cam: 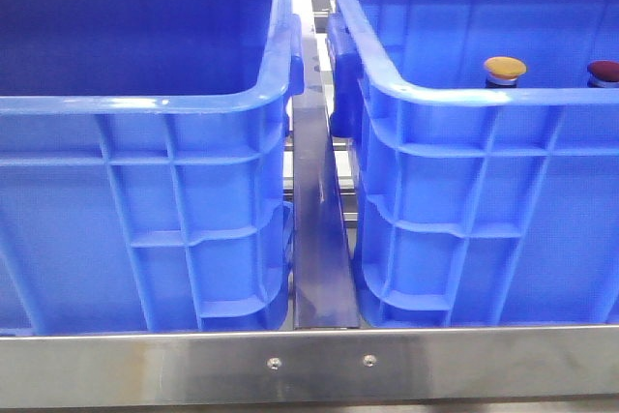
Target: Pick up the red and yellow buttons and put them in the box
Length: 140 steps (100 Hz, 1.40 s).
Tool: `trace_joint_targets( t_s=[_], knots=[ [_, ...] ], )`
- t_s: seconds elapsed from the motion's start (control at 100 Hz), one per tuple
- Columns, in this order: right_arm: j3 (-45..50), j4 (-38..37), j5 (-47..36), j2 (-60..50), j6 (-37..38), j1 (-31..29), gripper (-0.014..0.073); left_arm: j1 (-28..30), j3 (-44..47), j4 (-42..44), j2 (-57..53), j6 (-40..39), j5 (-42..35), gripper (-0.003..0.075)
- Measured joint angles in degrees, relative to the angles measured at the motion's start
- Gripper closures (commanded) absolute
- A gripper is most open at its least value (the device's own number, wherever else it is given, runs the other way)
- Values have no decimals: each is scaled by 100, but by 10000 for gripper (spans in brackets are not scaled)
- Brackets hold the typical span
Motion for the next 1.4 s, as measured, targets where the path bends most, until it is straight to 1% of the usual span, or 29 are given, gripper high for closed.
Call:
trace_joint_targets(
  t_s=[0.07,0.13,0.17,0.2,0.27,0.42,0.56,0.97,1.07,1.19,1.4],
  knots=[
    [154,0,0,-359,0,0,575,256,0,0,0,0,0,459],
    [271,0,0,-681,0,0,645,476,0,0,0,0,0,557],
    [349,-2,0,-852,0,0,685,642,0,0,0,0,27,610],
    [394,-12,0,-1017,11,0,704,751,0,0,0,0,42,660],
    [485,-12,-49,-1327,11,0,697,1016,0,0,-11,0,118,742],
    [683,-12,-105,-1866,11,0,697,1515,54,44,-196,0,176,741],
    [906,-12,-81,-2236,11,0,697,1928,347,232,-629,0,88,741],
    [1476,-34,419,-2787,63,29,695,3289,2007,341,-2531,0,-655,741],
    [1580,-34,396,-2893,227,191,695,3537,2437,340,-3063,0,-818,741],
    [1729,-44,312,-3117,292,474,695,3697,2970,340,-3714,0,-1007,741],
    [2171,-44,-48,-3850,301,1115,695,3707,3837,340,-4952,0,-1276,741]
  ],
)
